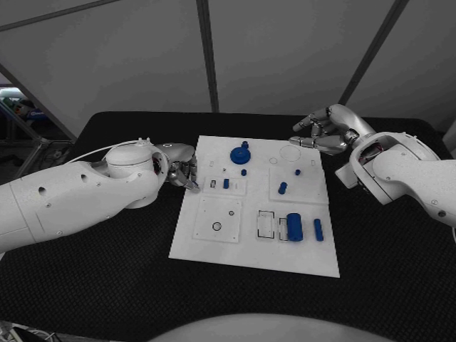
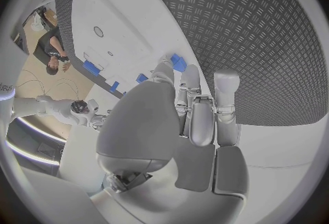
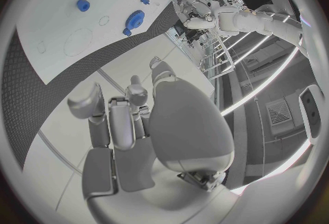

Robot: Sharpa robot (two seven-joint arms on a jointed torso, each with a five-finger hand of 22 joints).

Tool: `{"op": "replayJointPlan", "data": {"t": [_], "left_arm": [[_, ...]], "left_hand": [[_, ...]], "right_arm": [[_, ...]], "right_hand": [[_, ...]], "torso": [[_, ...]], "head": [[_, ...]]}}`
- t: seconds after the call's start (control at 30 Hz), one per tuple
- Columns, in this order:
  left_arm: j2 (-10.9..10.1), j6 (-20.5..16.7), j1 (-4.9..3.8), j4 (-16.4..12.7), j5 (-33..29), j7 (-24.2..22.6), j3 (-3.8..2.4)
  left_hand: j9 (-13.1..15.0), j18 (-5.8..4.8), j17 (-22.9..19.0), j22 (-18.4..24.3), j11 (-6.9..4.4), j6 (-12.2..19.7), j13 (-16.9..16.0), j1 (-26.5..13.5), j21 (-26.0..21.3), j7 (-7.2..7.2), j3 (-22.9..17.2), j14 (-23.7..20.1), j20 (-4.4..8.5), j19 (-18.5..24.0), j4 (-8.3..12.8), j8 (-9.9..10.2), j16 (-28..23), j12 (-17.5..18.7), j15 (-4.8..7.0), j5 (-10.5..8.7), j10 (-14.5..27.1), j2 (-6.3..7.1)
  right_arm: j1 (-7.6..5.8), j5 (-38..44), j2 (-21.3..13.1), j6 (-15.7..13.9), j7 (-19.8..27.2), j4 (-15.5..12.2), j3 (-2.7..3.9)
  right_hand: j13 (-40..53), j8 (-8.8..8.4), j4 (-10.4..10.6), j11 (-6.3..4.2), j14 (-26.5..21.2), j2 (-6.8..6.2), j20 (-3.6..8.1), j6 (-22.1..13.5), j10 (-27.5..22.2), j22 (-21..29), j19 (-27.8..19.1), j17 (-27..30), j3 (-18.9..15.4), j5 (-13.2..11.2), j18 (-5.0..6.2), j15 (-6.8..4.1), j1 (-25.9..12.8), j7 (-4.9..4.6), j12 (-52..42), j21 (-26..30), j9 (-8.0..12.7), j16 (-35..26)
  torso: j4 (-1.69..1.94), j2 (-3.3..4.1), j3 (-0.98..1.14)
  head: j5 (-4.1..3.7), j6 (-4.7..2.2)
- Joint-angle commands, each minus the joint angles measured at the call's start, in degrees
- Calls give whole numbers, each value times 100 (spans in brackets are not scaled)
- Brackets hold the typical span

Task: Assemble the parts on the task board

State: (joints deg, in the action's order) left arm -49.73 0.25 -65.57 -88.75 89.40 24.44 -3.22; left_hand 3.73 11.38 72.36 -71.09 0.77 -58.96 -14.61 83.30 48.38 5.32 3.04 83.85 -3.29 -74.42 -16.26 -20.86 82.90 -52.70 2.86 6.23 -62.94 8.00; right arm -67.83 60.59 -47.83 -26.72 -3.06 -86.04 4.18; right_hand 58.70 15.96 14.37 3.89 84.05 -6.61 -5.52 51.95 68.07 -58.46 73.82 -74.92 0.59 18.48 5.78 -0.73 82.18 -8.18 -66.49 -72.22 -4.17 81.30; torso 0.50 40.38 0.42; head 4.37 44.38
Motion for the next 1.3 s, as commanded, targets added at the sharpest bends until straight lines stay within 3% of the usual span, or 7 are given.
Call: {"op": "replayJointPlan", "data": {"t": [0.03,0.53,1.3], "left_arm": [[-8,-172,2,-10,-68,-52,3],[-62,-162,9,-56,-72,5,0],[-86,25,12,-66,-157,63,-1]], "left_hand": [[3,-352,6,-15,42,35,-33,-124,31,10,97,81,-42,-26,-5,47,30,-47,-48,41,27,42],[7,-345,2,-23,52,35,-67,-215,8,18,210,78,-54,-21,-14,87,28,-86,-58,64,57,76],[25,-371,142,-122,20,-81,-108,-173,179,-19,232,126,-51,-97,10,66,85,-145,-39,89,32,-12]], "right_arm": [[-7,14,-3,12,30,-7,3],[-7,14,-3,17,32,-2,3],[-1,14,11,27,35,13,3]], "right_hand": [[-9,23,3,-55,270,50,34,30,-2,5,-4,-144,2,30,59,-25,-3,-4,5,31,8,-21],[-9,23,3,-55,270,50,34,30,-2,5,-4,-144,2,30,59,-25,-3,-4,5,31,8,-21],[-9,23,3,-55,270,50,34,30,-2,5,-4,-144,2,30,59,-25,-3,-4,5,31,8,-21]], "torso": [[3,-3,-1],[4,-2,-6],[4,0,-1]], "head": [[0,1],[8,-2],[12,6]]}}
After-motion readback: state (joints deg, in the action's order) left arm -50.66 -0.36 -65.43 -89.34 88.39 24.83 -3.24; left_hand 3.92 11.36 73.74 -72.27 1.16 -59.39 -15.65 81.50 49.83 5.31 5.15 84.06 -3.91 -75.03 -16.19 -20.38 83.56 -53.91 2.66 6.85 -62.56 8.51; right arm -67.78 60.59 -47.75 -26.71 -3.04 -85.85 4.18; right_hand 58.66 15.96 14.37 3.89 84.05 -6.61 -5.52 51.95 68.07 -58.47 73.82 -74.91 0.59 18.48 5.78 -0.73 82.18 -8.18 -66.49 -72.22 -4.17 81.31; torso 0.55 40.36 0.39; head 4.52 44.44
